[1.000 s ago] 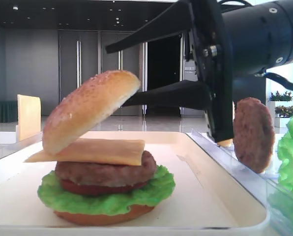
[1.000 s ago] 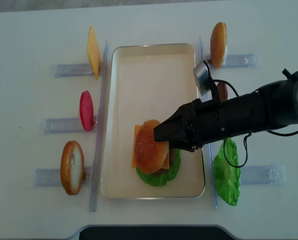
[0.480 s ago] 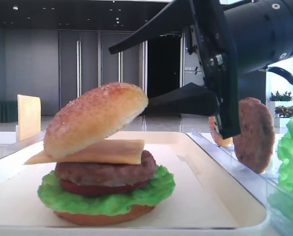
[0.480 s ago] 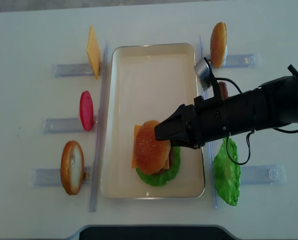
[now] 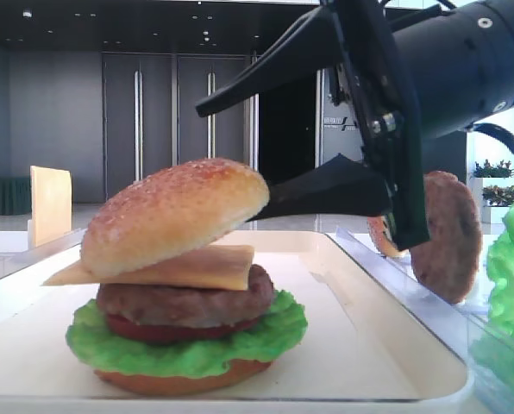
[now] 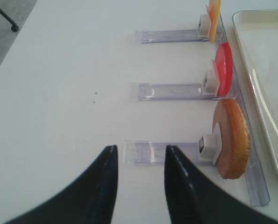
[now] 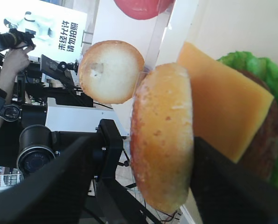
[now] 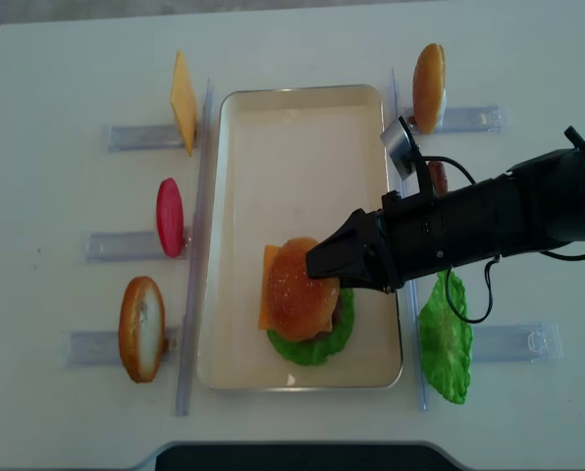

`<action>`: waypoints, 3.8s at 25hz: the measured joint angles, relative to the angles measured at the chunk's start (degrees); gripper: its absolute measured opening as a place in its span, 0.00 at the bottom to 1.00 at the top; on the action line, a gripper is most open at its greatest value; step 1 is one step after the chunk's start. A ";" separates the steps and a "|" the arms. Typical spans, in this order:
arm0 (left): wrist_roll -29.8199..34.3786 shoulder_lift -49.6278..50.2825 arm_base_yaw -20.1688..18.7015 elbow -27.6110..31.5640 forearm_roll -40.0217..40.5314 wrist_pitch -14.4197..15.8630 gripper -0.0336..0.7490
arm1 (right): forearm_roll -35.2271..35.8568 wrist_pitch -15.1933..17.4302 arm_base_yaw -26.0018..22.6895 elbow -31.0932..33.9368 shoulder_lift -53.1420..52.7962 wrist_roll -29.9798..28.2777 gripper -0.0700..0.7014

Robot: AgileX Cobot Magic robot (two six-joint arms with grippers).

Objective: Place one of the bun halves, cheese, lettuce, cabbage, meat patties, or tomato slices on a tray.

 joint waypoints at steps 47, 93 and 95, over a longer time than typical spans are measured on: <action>0.00 0.00 0.00 0.00 0.00 0.00 0.38 | -48.58 -9.85 -1.08 -9.08 -21.54 32.46 0.64; 0.00 0.00 0.00 0.00 0.00 0.00 0.38 | -94.60 3.40 -27.11 13.17 -94.72 69.06 0.47; 0.00 0.00 0.00 0.00 0.00 0.00 0.38 | -94.66 3.36 -26.37 13.17 -98.08 69.06 0.47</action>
